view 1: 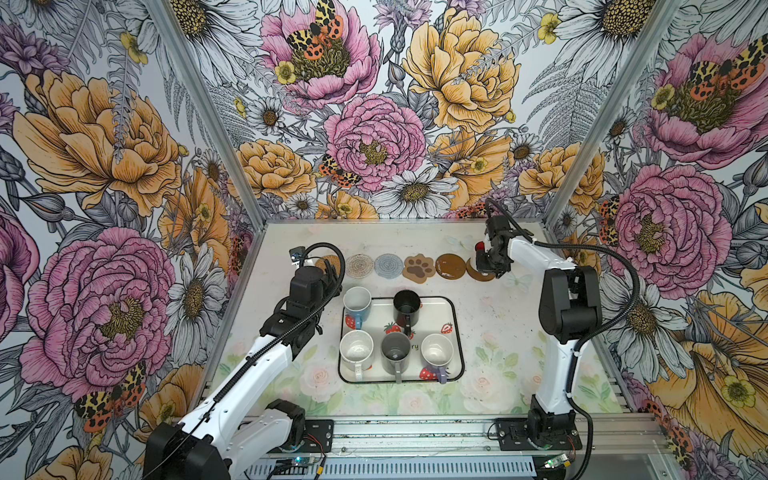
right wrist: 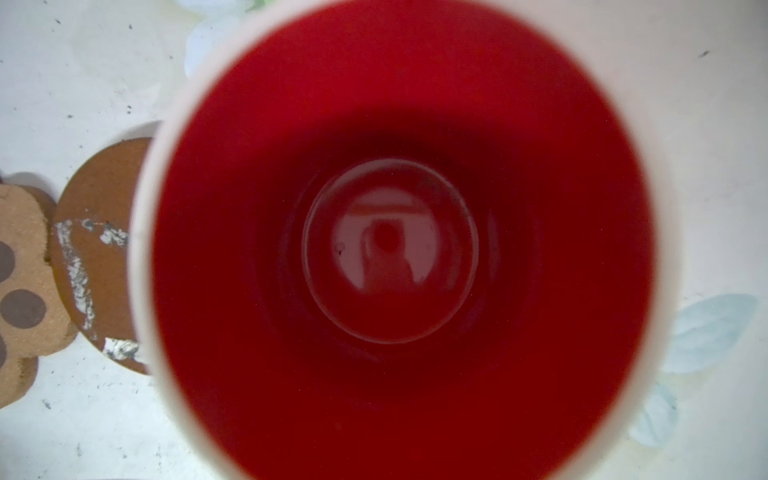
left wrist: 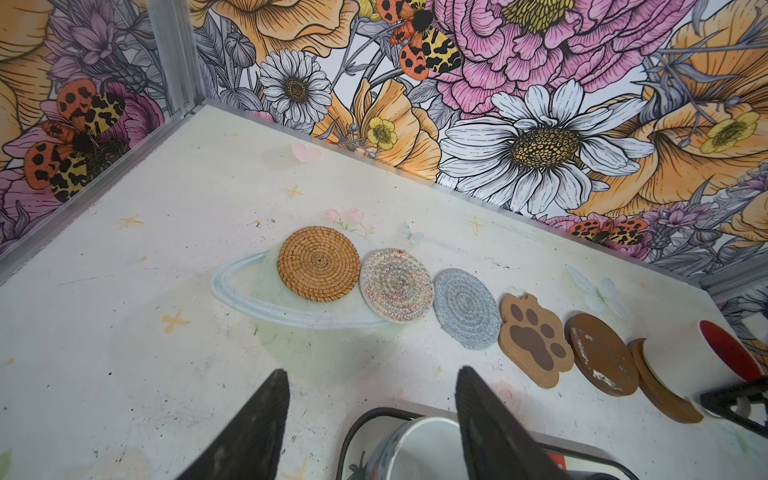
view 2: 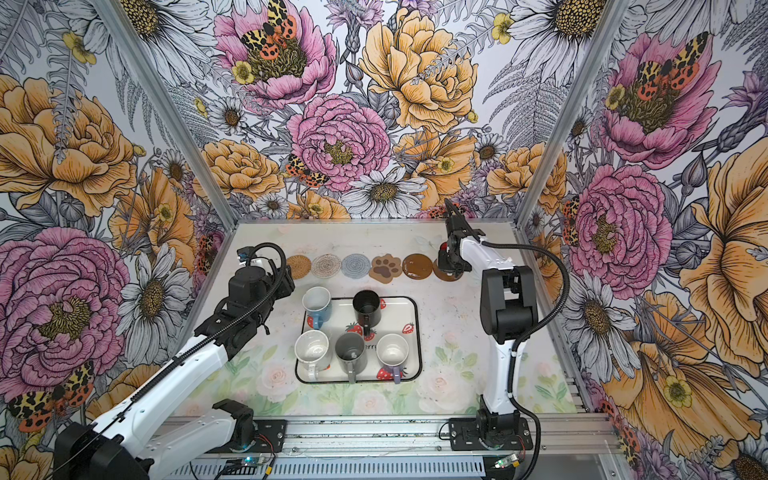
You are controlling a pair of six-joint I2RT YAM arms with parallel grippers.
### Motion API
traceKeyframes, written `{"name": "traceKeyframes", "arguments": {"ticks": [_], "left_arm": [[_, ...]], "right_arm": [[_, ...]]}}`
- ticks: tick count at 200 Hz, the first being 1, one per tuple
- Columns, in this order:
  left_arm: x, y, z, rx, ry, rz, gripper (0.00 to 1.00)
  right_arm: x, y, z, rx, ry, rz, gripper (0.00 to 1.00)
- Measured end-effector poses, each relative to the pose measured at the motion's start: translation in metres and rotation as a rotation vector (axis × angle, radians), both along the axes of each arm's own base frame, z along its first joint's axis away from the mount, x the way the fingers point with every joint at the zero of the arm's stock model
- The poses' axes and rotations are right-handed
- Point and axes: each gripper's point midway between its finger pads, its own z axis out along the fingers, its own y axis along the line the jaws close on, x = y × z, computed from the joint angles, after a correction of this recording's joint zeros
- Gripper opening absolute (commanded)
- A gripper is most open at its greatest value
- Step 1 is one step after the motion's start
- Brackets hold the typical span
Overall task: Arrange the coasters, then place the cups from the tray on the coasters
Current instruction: 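Lower the red-inside mug onto the plain wooden disc with the right gripper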
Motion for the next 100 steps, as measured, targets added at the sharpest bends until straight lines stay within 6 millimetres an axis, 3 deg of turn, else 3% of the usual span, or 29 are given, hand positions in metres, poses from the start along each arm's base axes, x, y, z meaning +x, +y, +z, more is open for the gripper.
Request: {"name": "traceKeyframes", "arguments": {"ticks": [100], "left_arm": [[0.0,-0.0006,-0.0001,-0.001,0.0,-0.003,0.65]], "right_arm": [[-0.0059,-0.0012,-0.0002,-0.006,-0.002,-0.002,0.0]]}}
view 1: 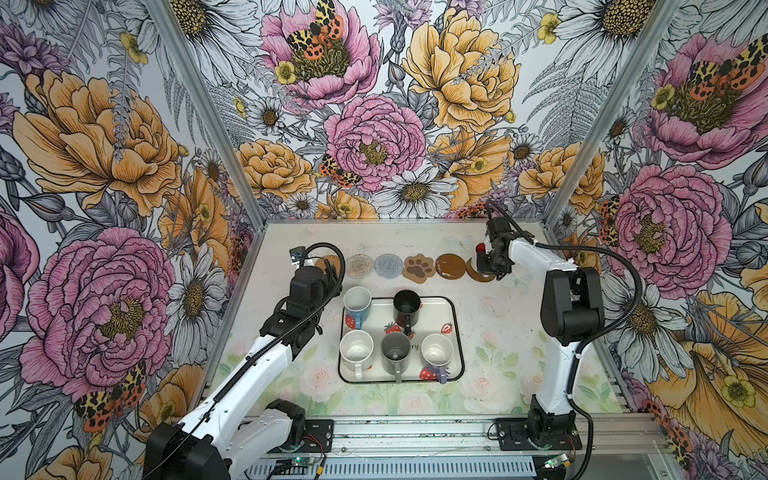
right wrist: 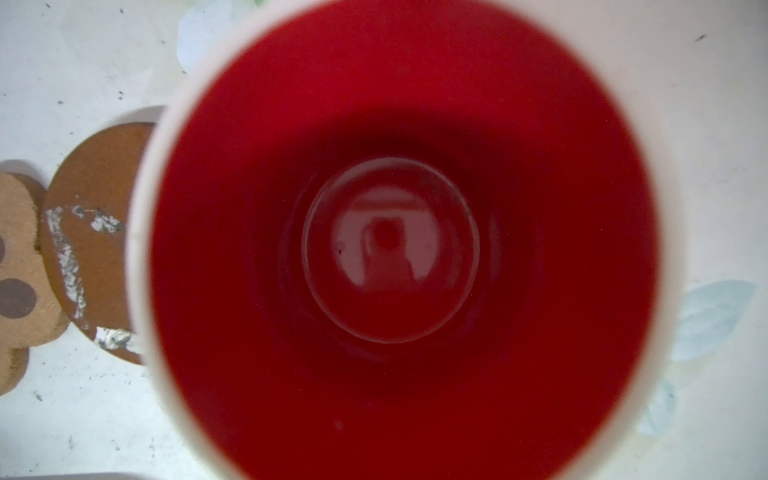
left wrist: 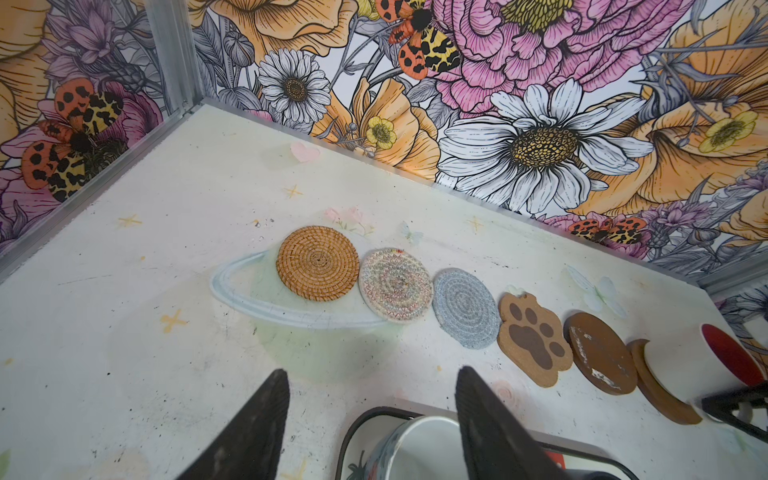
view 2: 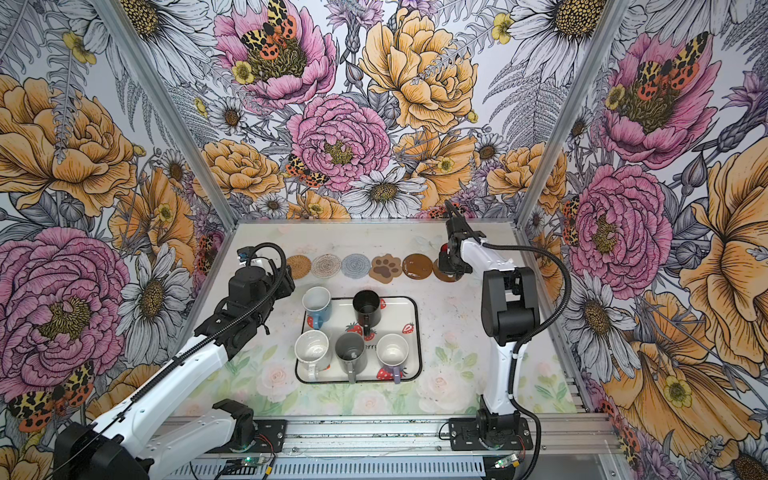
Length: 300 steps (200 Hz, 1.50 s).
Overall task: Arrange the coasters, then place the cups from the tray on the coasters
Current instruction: 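Lower the red-inside mug onto the plain wooden disc with the right gripper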
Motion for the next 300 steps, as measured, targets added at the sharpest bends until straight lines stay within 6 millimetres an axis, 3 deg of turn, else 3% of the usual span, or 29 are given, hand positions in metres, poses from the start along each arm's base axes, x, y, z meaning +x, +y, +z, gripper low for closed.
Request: {"name": "traceKeyframes", "arguments": {"ticks": [300], "left_arm": [[-0.001,0.002,0.004,-0.004,-0.01,0.004,0.65]], "right_arm": [[-0.011,0.009,-0.002,-0.021,0.004,0.012,0.0]]}}
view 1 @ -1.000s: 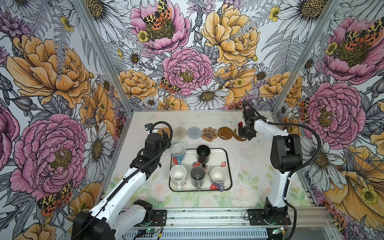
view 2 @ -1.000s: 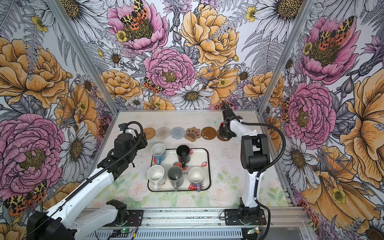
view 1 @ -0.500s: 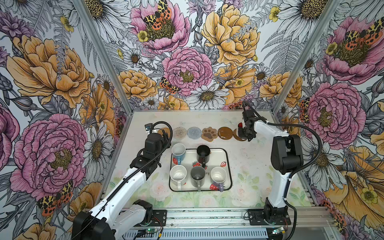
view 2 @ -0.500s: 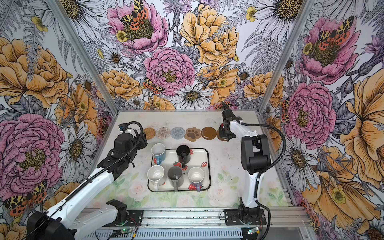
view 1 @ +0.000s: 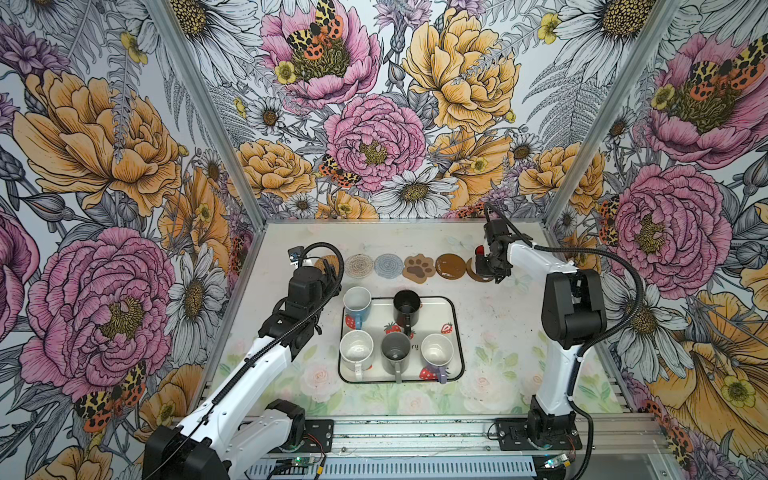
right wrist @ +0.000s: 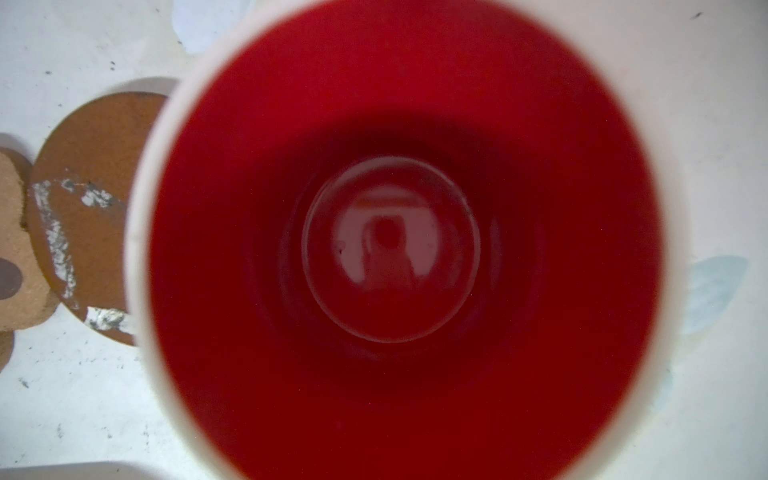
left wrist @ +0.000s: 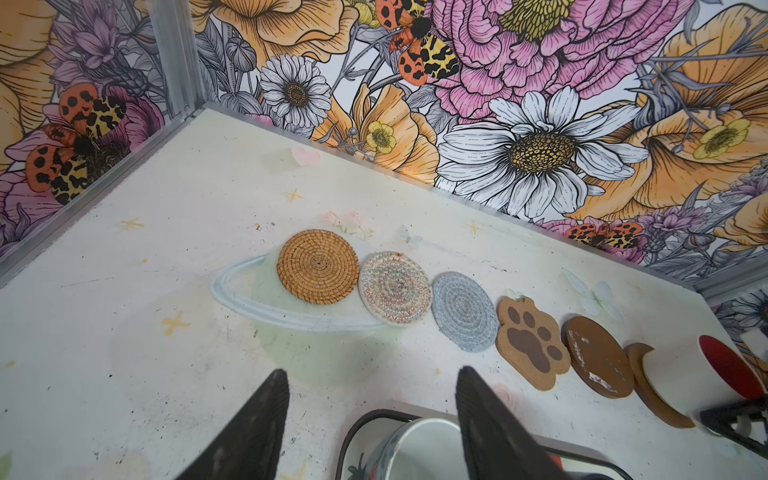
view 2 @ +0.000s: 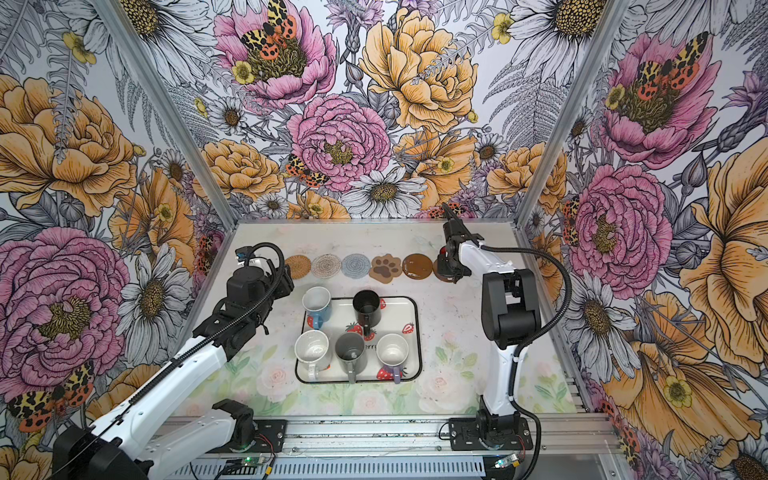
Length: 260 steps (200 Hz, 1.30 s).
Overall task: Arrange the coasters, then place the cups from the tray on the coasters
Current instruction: 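Lower the red-inside mug onto the plain wooden disc with the right gripper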
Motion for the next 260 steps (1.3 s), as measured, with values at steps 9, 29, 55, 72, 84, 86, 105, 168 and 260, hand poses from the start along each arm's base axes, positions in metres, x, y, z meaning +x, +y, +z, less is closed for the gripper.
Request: {"name": "traceKeyframes", "arguments": {"ticks": [9,29,55,72,84,86,105,168,260], "left_arm": [[0.0,0.0,0.0,0.0,0.0,0.0,0.66],[0.0,0.0,0.0,0.0,0.0,0.001,0.66],[0.0,0.0,0.0,0.0,0.0,0.001,0.65],[0.0,0.0,0.0,0.0,0.0,0.001,0.66],[0.0,0.0,0.0,0.0,0.0,0.001,0.65],[0.0,0.0,0.0,0.0,0.0,0.001,0.66],[0.0,0.0,0.0,0.0,0.0,0.001,0.65],[0.0,0.001,0.0,0.0,0.0,0.002,0.66],[0.0,0.001,0.0,0.0,0.0,0.002,0.66]], "right_arm": [[0.0,0.0,0.0,0.0,0.0,0.0,0.0],[0.0,0.0,0.0,0.002,0.0,-0.004,0.04],[0.0,0.0,0.0,0.002,0.0,-0.006,0.14],[0.0,0.0,0.0,0.003,-0.002,-0.006,0.19],[-0.001,0.0,-0.001,0.003,-0.001,-0.007,0.22],[-0.001,0.0,-0.001,0.003,0.0,-0.007,0.22],[-0.003,0.0,-0.003,0.002,0.008,-0.008,0.26],[-0.003,0.0,-0.003,0.009,0.009,-0.016,0.37],[-0.014,-0.001,0.02,0.015,-0.032,-0.02,0.59]]}}
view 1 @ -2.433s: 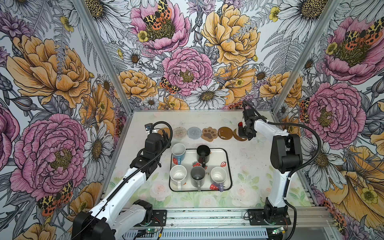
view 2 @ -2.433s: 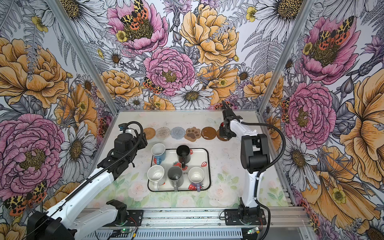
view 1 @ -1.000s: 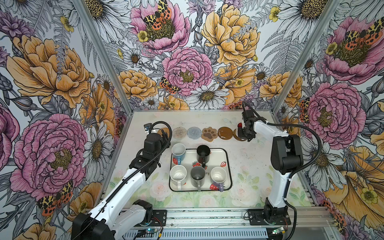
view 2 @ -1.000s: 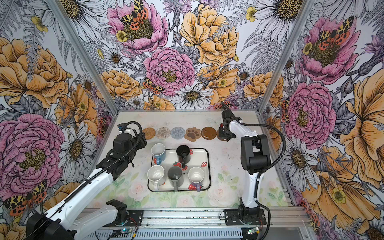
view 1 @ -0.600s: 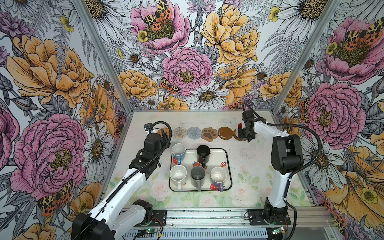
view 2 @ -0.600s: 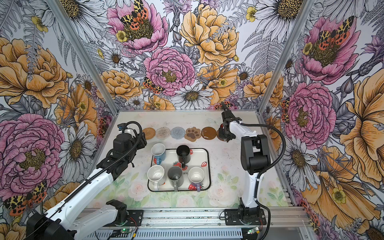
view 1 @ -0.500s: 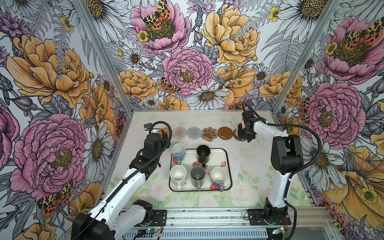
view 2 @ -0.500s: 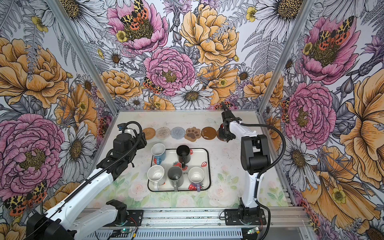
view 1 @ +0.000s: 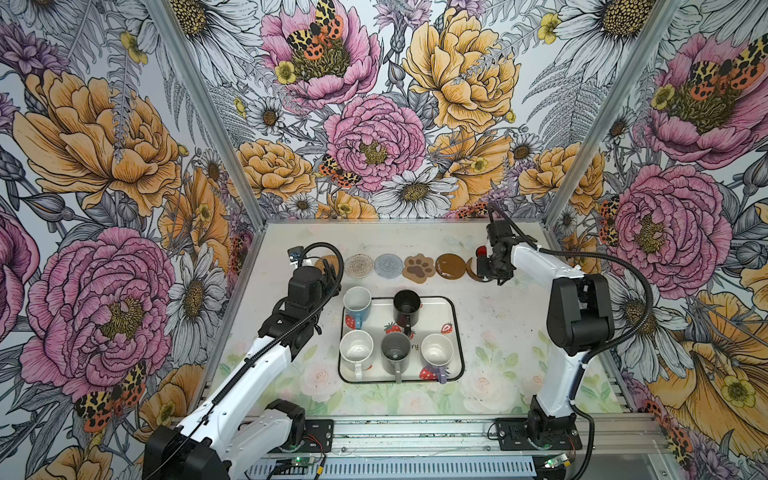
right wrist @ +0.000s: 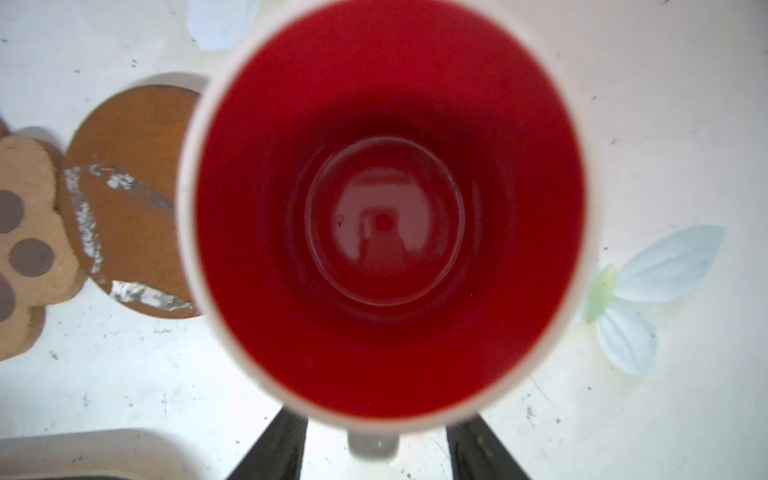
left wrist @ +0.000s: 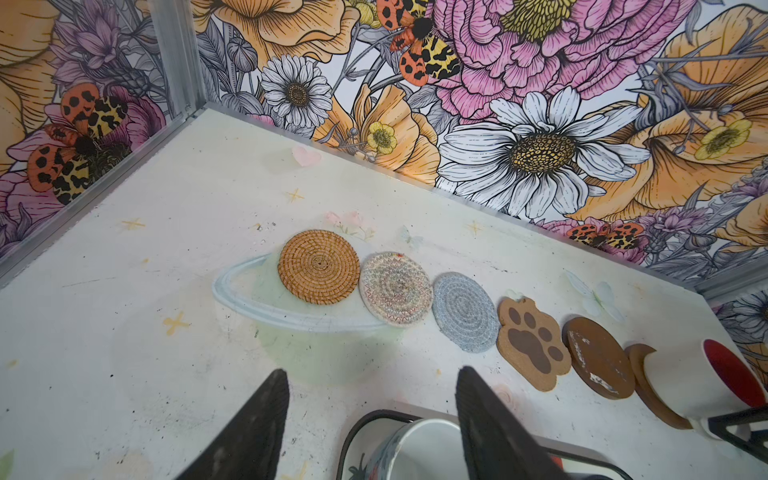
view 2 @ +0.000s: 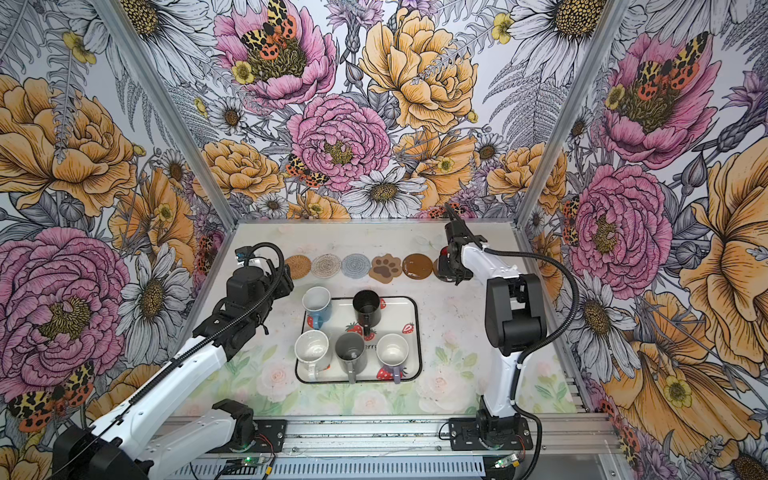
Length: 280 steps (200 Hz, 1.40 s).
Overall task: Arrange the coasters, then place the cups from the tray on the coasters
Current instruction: 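Lower the red-inside mug onto the plain wooden disc with the right gripper, then release the mug and raise the right gripper back toward the robot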
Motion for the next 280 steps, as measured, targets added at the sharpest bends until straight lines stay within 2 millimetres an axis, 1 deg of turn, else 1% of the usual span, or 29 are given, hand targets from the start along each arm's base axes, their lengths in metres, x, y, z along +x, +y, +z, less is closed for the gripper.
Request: {"name": "traceKeyframes", "arguments": {"ticks": [26,56,75,110,132,138,153,173,196,225,247,280], "left_arm": [[0.0,0.0,0.0,-0.001,0.0,-0.002,0.66],[0.0,-0.001,0.0,-0.001,0.002,-0.003,0.65],[-0.001,-0.001,-0.002,0.0,0.009,-0.007,0.66],[-0.003,-0.003,-0.007,-0.005,0.031,-0.015,0.66],[-0.005,-0.007,-0.01,-0.014,0.047,-0.033,0.65],[-0.006,-0.008,-0.01,-0.015,0.054,-0.042,0.66],[-0.008,-0.015,-0.011,-0.022,0.073,-0.075,0.67],[-0.012,-0.032,-0.007,-0.049,0.097,-0.158,0.69],[-0.017,-0.055,-0.002,-0.07,0.133,-0.255,0.71],[-0.027,-0.074,-0.004,-0.057,0.202,-0.325,0.75],[-0.038,-0.085,-0.014,-0.045,0.262,-0.375,0.78],[-0.054,-0.095,-0.044,-0.021,0.394,-0.427,0.78]], "right_arm": [[-0.004,0.0,0.028,0.01,-0.062,-0.003,0.6],[-0.012,0.005,0.071,0.033,-0.163,-0.011,0.6],[-0.017,0.014,0.103,0.054,-0.246,-0.006,0.6],[-0.027,0.04,0.165,0.142,-0.455,-0.005,0.6],[-0.037,0.056,0.193,0.256,-0.597,-0.025,0.6],[-0.039,0.059,0.198,0.29,-0.634,-0.035,0.6],[-0.045,0.068,0.204,0.38,-0.71,-0.052,0.6],[-0.047,0.081,0.201,0.474,-0.757,-0.051,0.6],[-0.045,0.091,0.194,0.522,-0.76,-0.049,0.63],[-0.039,0.098,0.194,0.556,-0.769,-0.041,0.65],[-0.036,0.1,0.196,0.565,-0.779,-0.036,0.66],[-0.034,0.099,0.195,0.564,-0.781,-0.037,0.67]]}}
